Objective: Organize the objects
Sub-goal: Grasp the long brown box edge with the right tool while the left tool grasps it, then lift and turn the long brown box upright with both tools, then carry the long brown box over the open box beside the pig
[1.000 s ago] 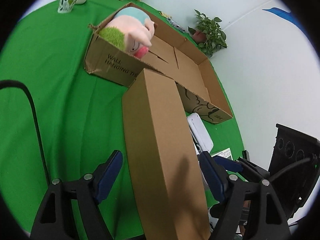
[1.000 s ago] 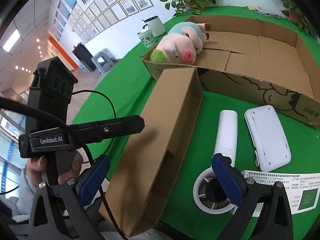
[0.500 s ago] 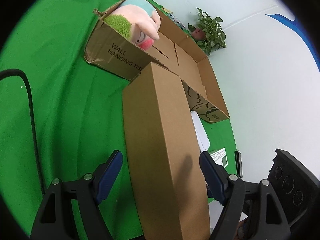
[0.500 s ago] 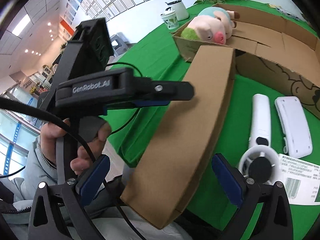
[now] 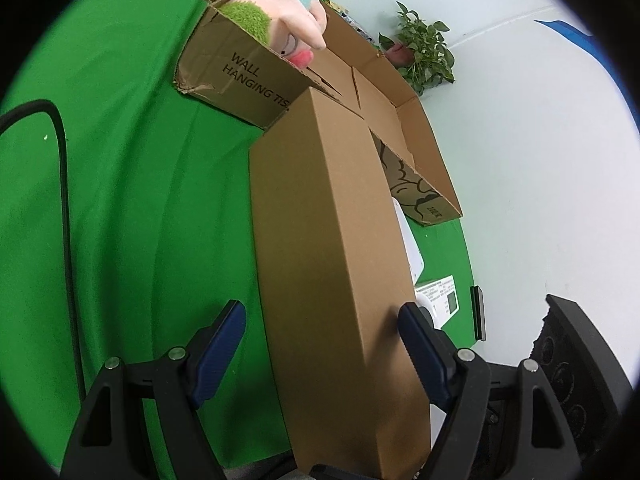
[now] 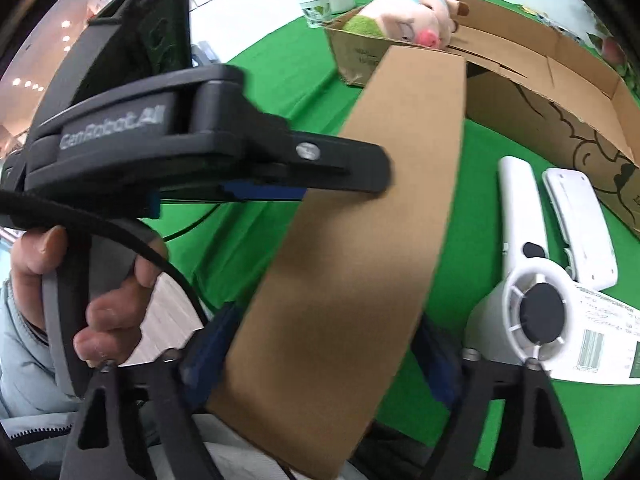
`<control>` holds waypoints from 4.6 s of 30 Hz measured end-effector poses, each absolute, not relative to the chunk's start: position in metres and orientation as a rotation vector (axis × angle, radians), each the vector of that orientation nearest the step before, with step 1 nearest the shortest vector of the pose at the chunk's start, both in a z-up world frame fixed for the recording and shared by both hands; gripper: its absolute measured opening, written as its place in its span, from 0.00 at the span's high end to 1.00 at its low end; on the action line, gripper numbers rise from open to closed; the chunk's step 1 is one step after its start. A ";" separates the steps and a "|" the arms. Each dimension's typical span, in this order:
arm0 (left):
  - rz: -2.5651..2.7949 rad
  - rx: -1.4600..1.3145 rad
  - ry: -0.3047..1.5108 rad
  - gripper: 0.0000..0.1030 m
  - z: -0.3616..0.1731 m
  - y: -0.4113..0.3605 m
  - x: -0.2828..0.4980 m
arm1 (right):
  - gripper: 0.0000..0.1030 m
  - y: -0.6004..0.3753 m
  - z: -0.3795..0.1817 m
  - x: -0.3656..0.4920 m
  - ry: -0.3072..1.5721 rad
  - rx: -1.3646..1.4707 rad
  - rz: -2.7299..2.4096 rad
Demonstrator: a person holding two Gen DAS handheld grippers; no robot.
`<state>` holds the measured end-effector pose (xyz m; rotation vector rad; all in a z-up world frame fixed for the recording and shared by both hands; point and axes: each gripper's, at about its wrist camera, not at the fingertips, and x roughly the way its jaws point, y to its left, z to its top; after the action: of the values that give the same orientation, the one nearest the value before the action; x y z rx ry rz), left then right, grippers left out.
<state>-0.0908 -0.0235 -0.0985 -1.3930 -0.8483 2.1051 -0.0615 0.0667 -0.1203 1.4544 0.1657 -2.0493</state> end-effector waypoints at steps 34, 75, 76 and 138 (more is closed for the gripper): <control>2.215 -1.485 -0.780 0.25 -0.081 -0.024 -0.092 | 0.75 0.066 -0.066 -0.021 0.291 1.188 -2.171; 2.479 -1.456 -0.421 0.81 -0.040 -0.002 -0.049 | 0.86 0.101 -0.090 -0.079 0.112 1.323 -2.325; 2.494 -1.429 -0.407 0.81 -0.033 0.000 -0.049 | 0.86 0.102 -0.082 -0.079 0.111 1.293 -2.343; 2.667 -1.016 -0.141 0.86 0.094 0.045 -0.249 | 0.87 0.156 0.060 -0.301 -0.052 0.964 -2.671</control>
<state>-0.2491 0.0449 0.0944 -1.0163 -0.1414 2.6667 -0.3010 0.1560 0.0602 0.9641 -0.0515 -2.6714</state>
